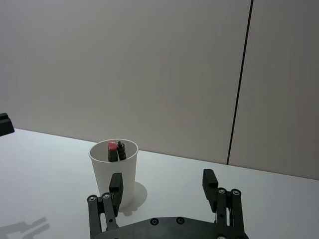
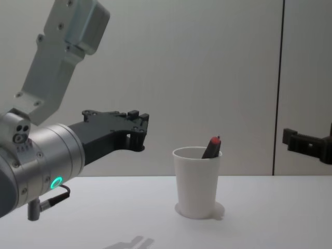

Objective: Place the pen into the pen holder.

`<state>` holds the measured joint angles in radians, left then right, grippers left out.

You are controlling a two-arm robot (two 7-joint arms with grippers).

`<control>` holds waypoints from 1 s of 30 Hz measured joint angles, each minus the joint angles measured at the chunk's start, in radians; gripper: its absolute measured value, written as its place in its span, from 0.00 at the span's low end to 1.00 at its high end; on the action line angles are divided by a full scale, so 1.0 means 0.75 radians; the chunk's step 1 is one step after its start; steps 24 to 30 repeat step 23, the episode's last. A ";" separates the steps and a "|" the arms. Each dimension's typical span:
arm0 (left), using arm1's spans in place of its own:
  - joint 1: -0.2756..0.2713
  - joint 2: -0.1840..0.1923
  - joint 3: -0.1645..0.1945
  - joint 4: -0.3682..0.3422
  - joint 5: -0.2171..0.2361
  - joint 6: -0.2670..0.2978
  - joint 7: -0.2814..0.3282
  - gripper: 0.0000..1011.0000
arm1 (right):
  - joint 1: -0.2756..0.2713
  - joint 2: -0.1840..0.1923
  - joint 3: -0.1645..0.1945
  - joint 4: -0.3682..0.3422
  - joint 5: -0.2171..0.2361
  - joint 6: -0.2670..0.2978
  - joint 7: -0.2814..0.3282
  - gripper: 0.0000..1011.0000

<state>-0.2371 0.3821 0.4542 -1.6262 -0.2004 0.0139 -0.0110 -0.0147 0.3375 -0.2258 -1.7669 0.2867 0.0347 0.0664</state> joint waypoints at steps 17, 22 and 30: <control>0.000 0.000 0.000 0.000 0.000 0.000 0.000 0.13 | 0.000 0.000 0.000 0.000 0.001 -0.001 0.001 0.99; 0.000 0.000 0.000 0.000 0.000 0.000 0.000 0.13 | 0.000 0.000 0.000 0.000 0.001 -0.001 0.001 0.99; 0.000 0.000 0.000 0.000 0.000 0.000 0.000 0.13 | 0.000 0.000 0.000 0.000 0.001 -0.001 0.001 0.99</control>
